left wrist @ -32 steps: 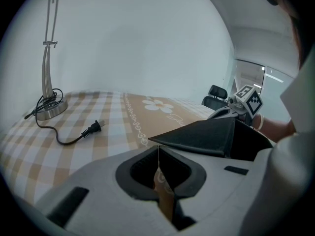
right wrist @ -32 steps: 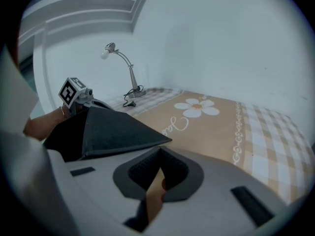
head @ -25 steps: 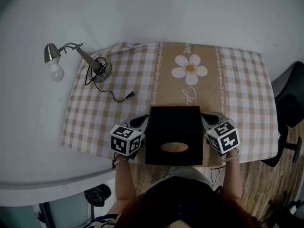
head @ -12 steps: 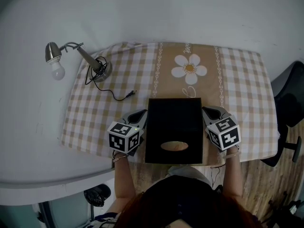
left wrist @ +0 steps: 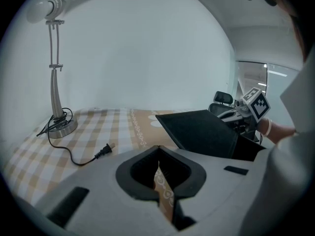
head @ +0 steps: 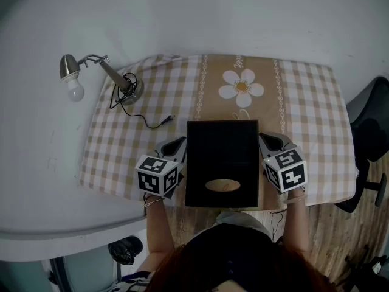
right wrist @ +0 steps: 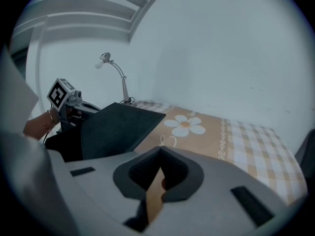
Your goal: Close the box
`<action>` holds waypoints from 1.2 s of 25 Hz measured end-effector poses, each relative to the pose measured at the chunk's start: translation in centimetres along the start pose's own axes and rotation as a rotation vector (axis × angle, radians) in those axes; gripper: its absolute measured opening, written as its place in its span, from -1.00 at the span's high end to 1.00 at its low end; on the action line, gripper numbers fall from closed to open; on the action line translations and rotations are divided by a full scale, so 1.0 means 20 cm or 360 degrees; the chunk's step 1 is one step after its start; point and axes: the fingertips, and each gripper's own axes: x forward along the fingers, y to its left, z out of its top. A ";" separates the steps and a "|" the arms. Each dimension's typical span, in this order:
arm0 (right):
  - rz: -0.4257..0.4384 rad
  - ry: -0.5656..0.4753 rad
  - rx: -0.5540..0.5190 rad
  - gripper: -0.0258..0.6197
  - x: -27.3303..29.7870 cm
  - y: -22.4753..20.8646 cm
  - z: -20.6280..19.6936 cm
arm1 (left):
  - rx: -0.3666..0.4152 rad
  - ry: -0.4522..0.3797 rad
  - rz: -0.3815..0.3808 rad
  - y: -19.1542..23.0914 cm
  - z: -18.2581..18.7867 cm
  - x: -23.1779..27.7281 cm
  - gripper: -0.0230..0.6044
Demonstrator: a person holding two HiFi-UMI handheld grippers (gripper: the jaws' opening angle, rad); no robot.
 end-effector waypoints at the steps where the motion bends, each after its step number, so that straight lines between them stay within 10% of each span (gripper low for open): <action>1: -0.0009 -0.0005 0.0004 0.87 -0.01 0.00 0.00 | -0.0002 -0.0007 0.0002 0.00 0.01 0.00 0.84; 30: -0.0293 -0.0148 0.0133 0.87 -0.19 0.02 0.08 | -0.0009 -0.0198 0.0147 -0.05 0.10 -0.17 0.84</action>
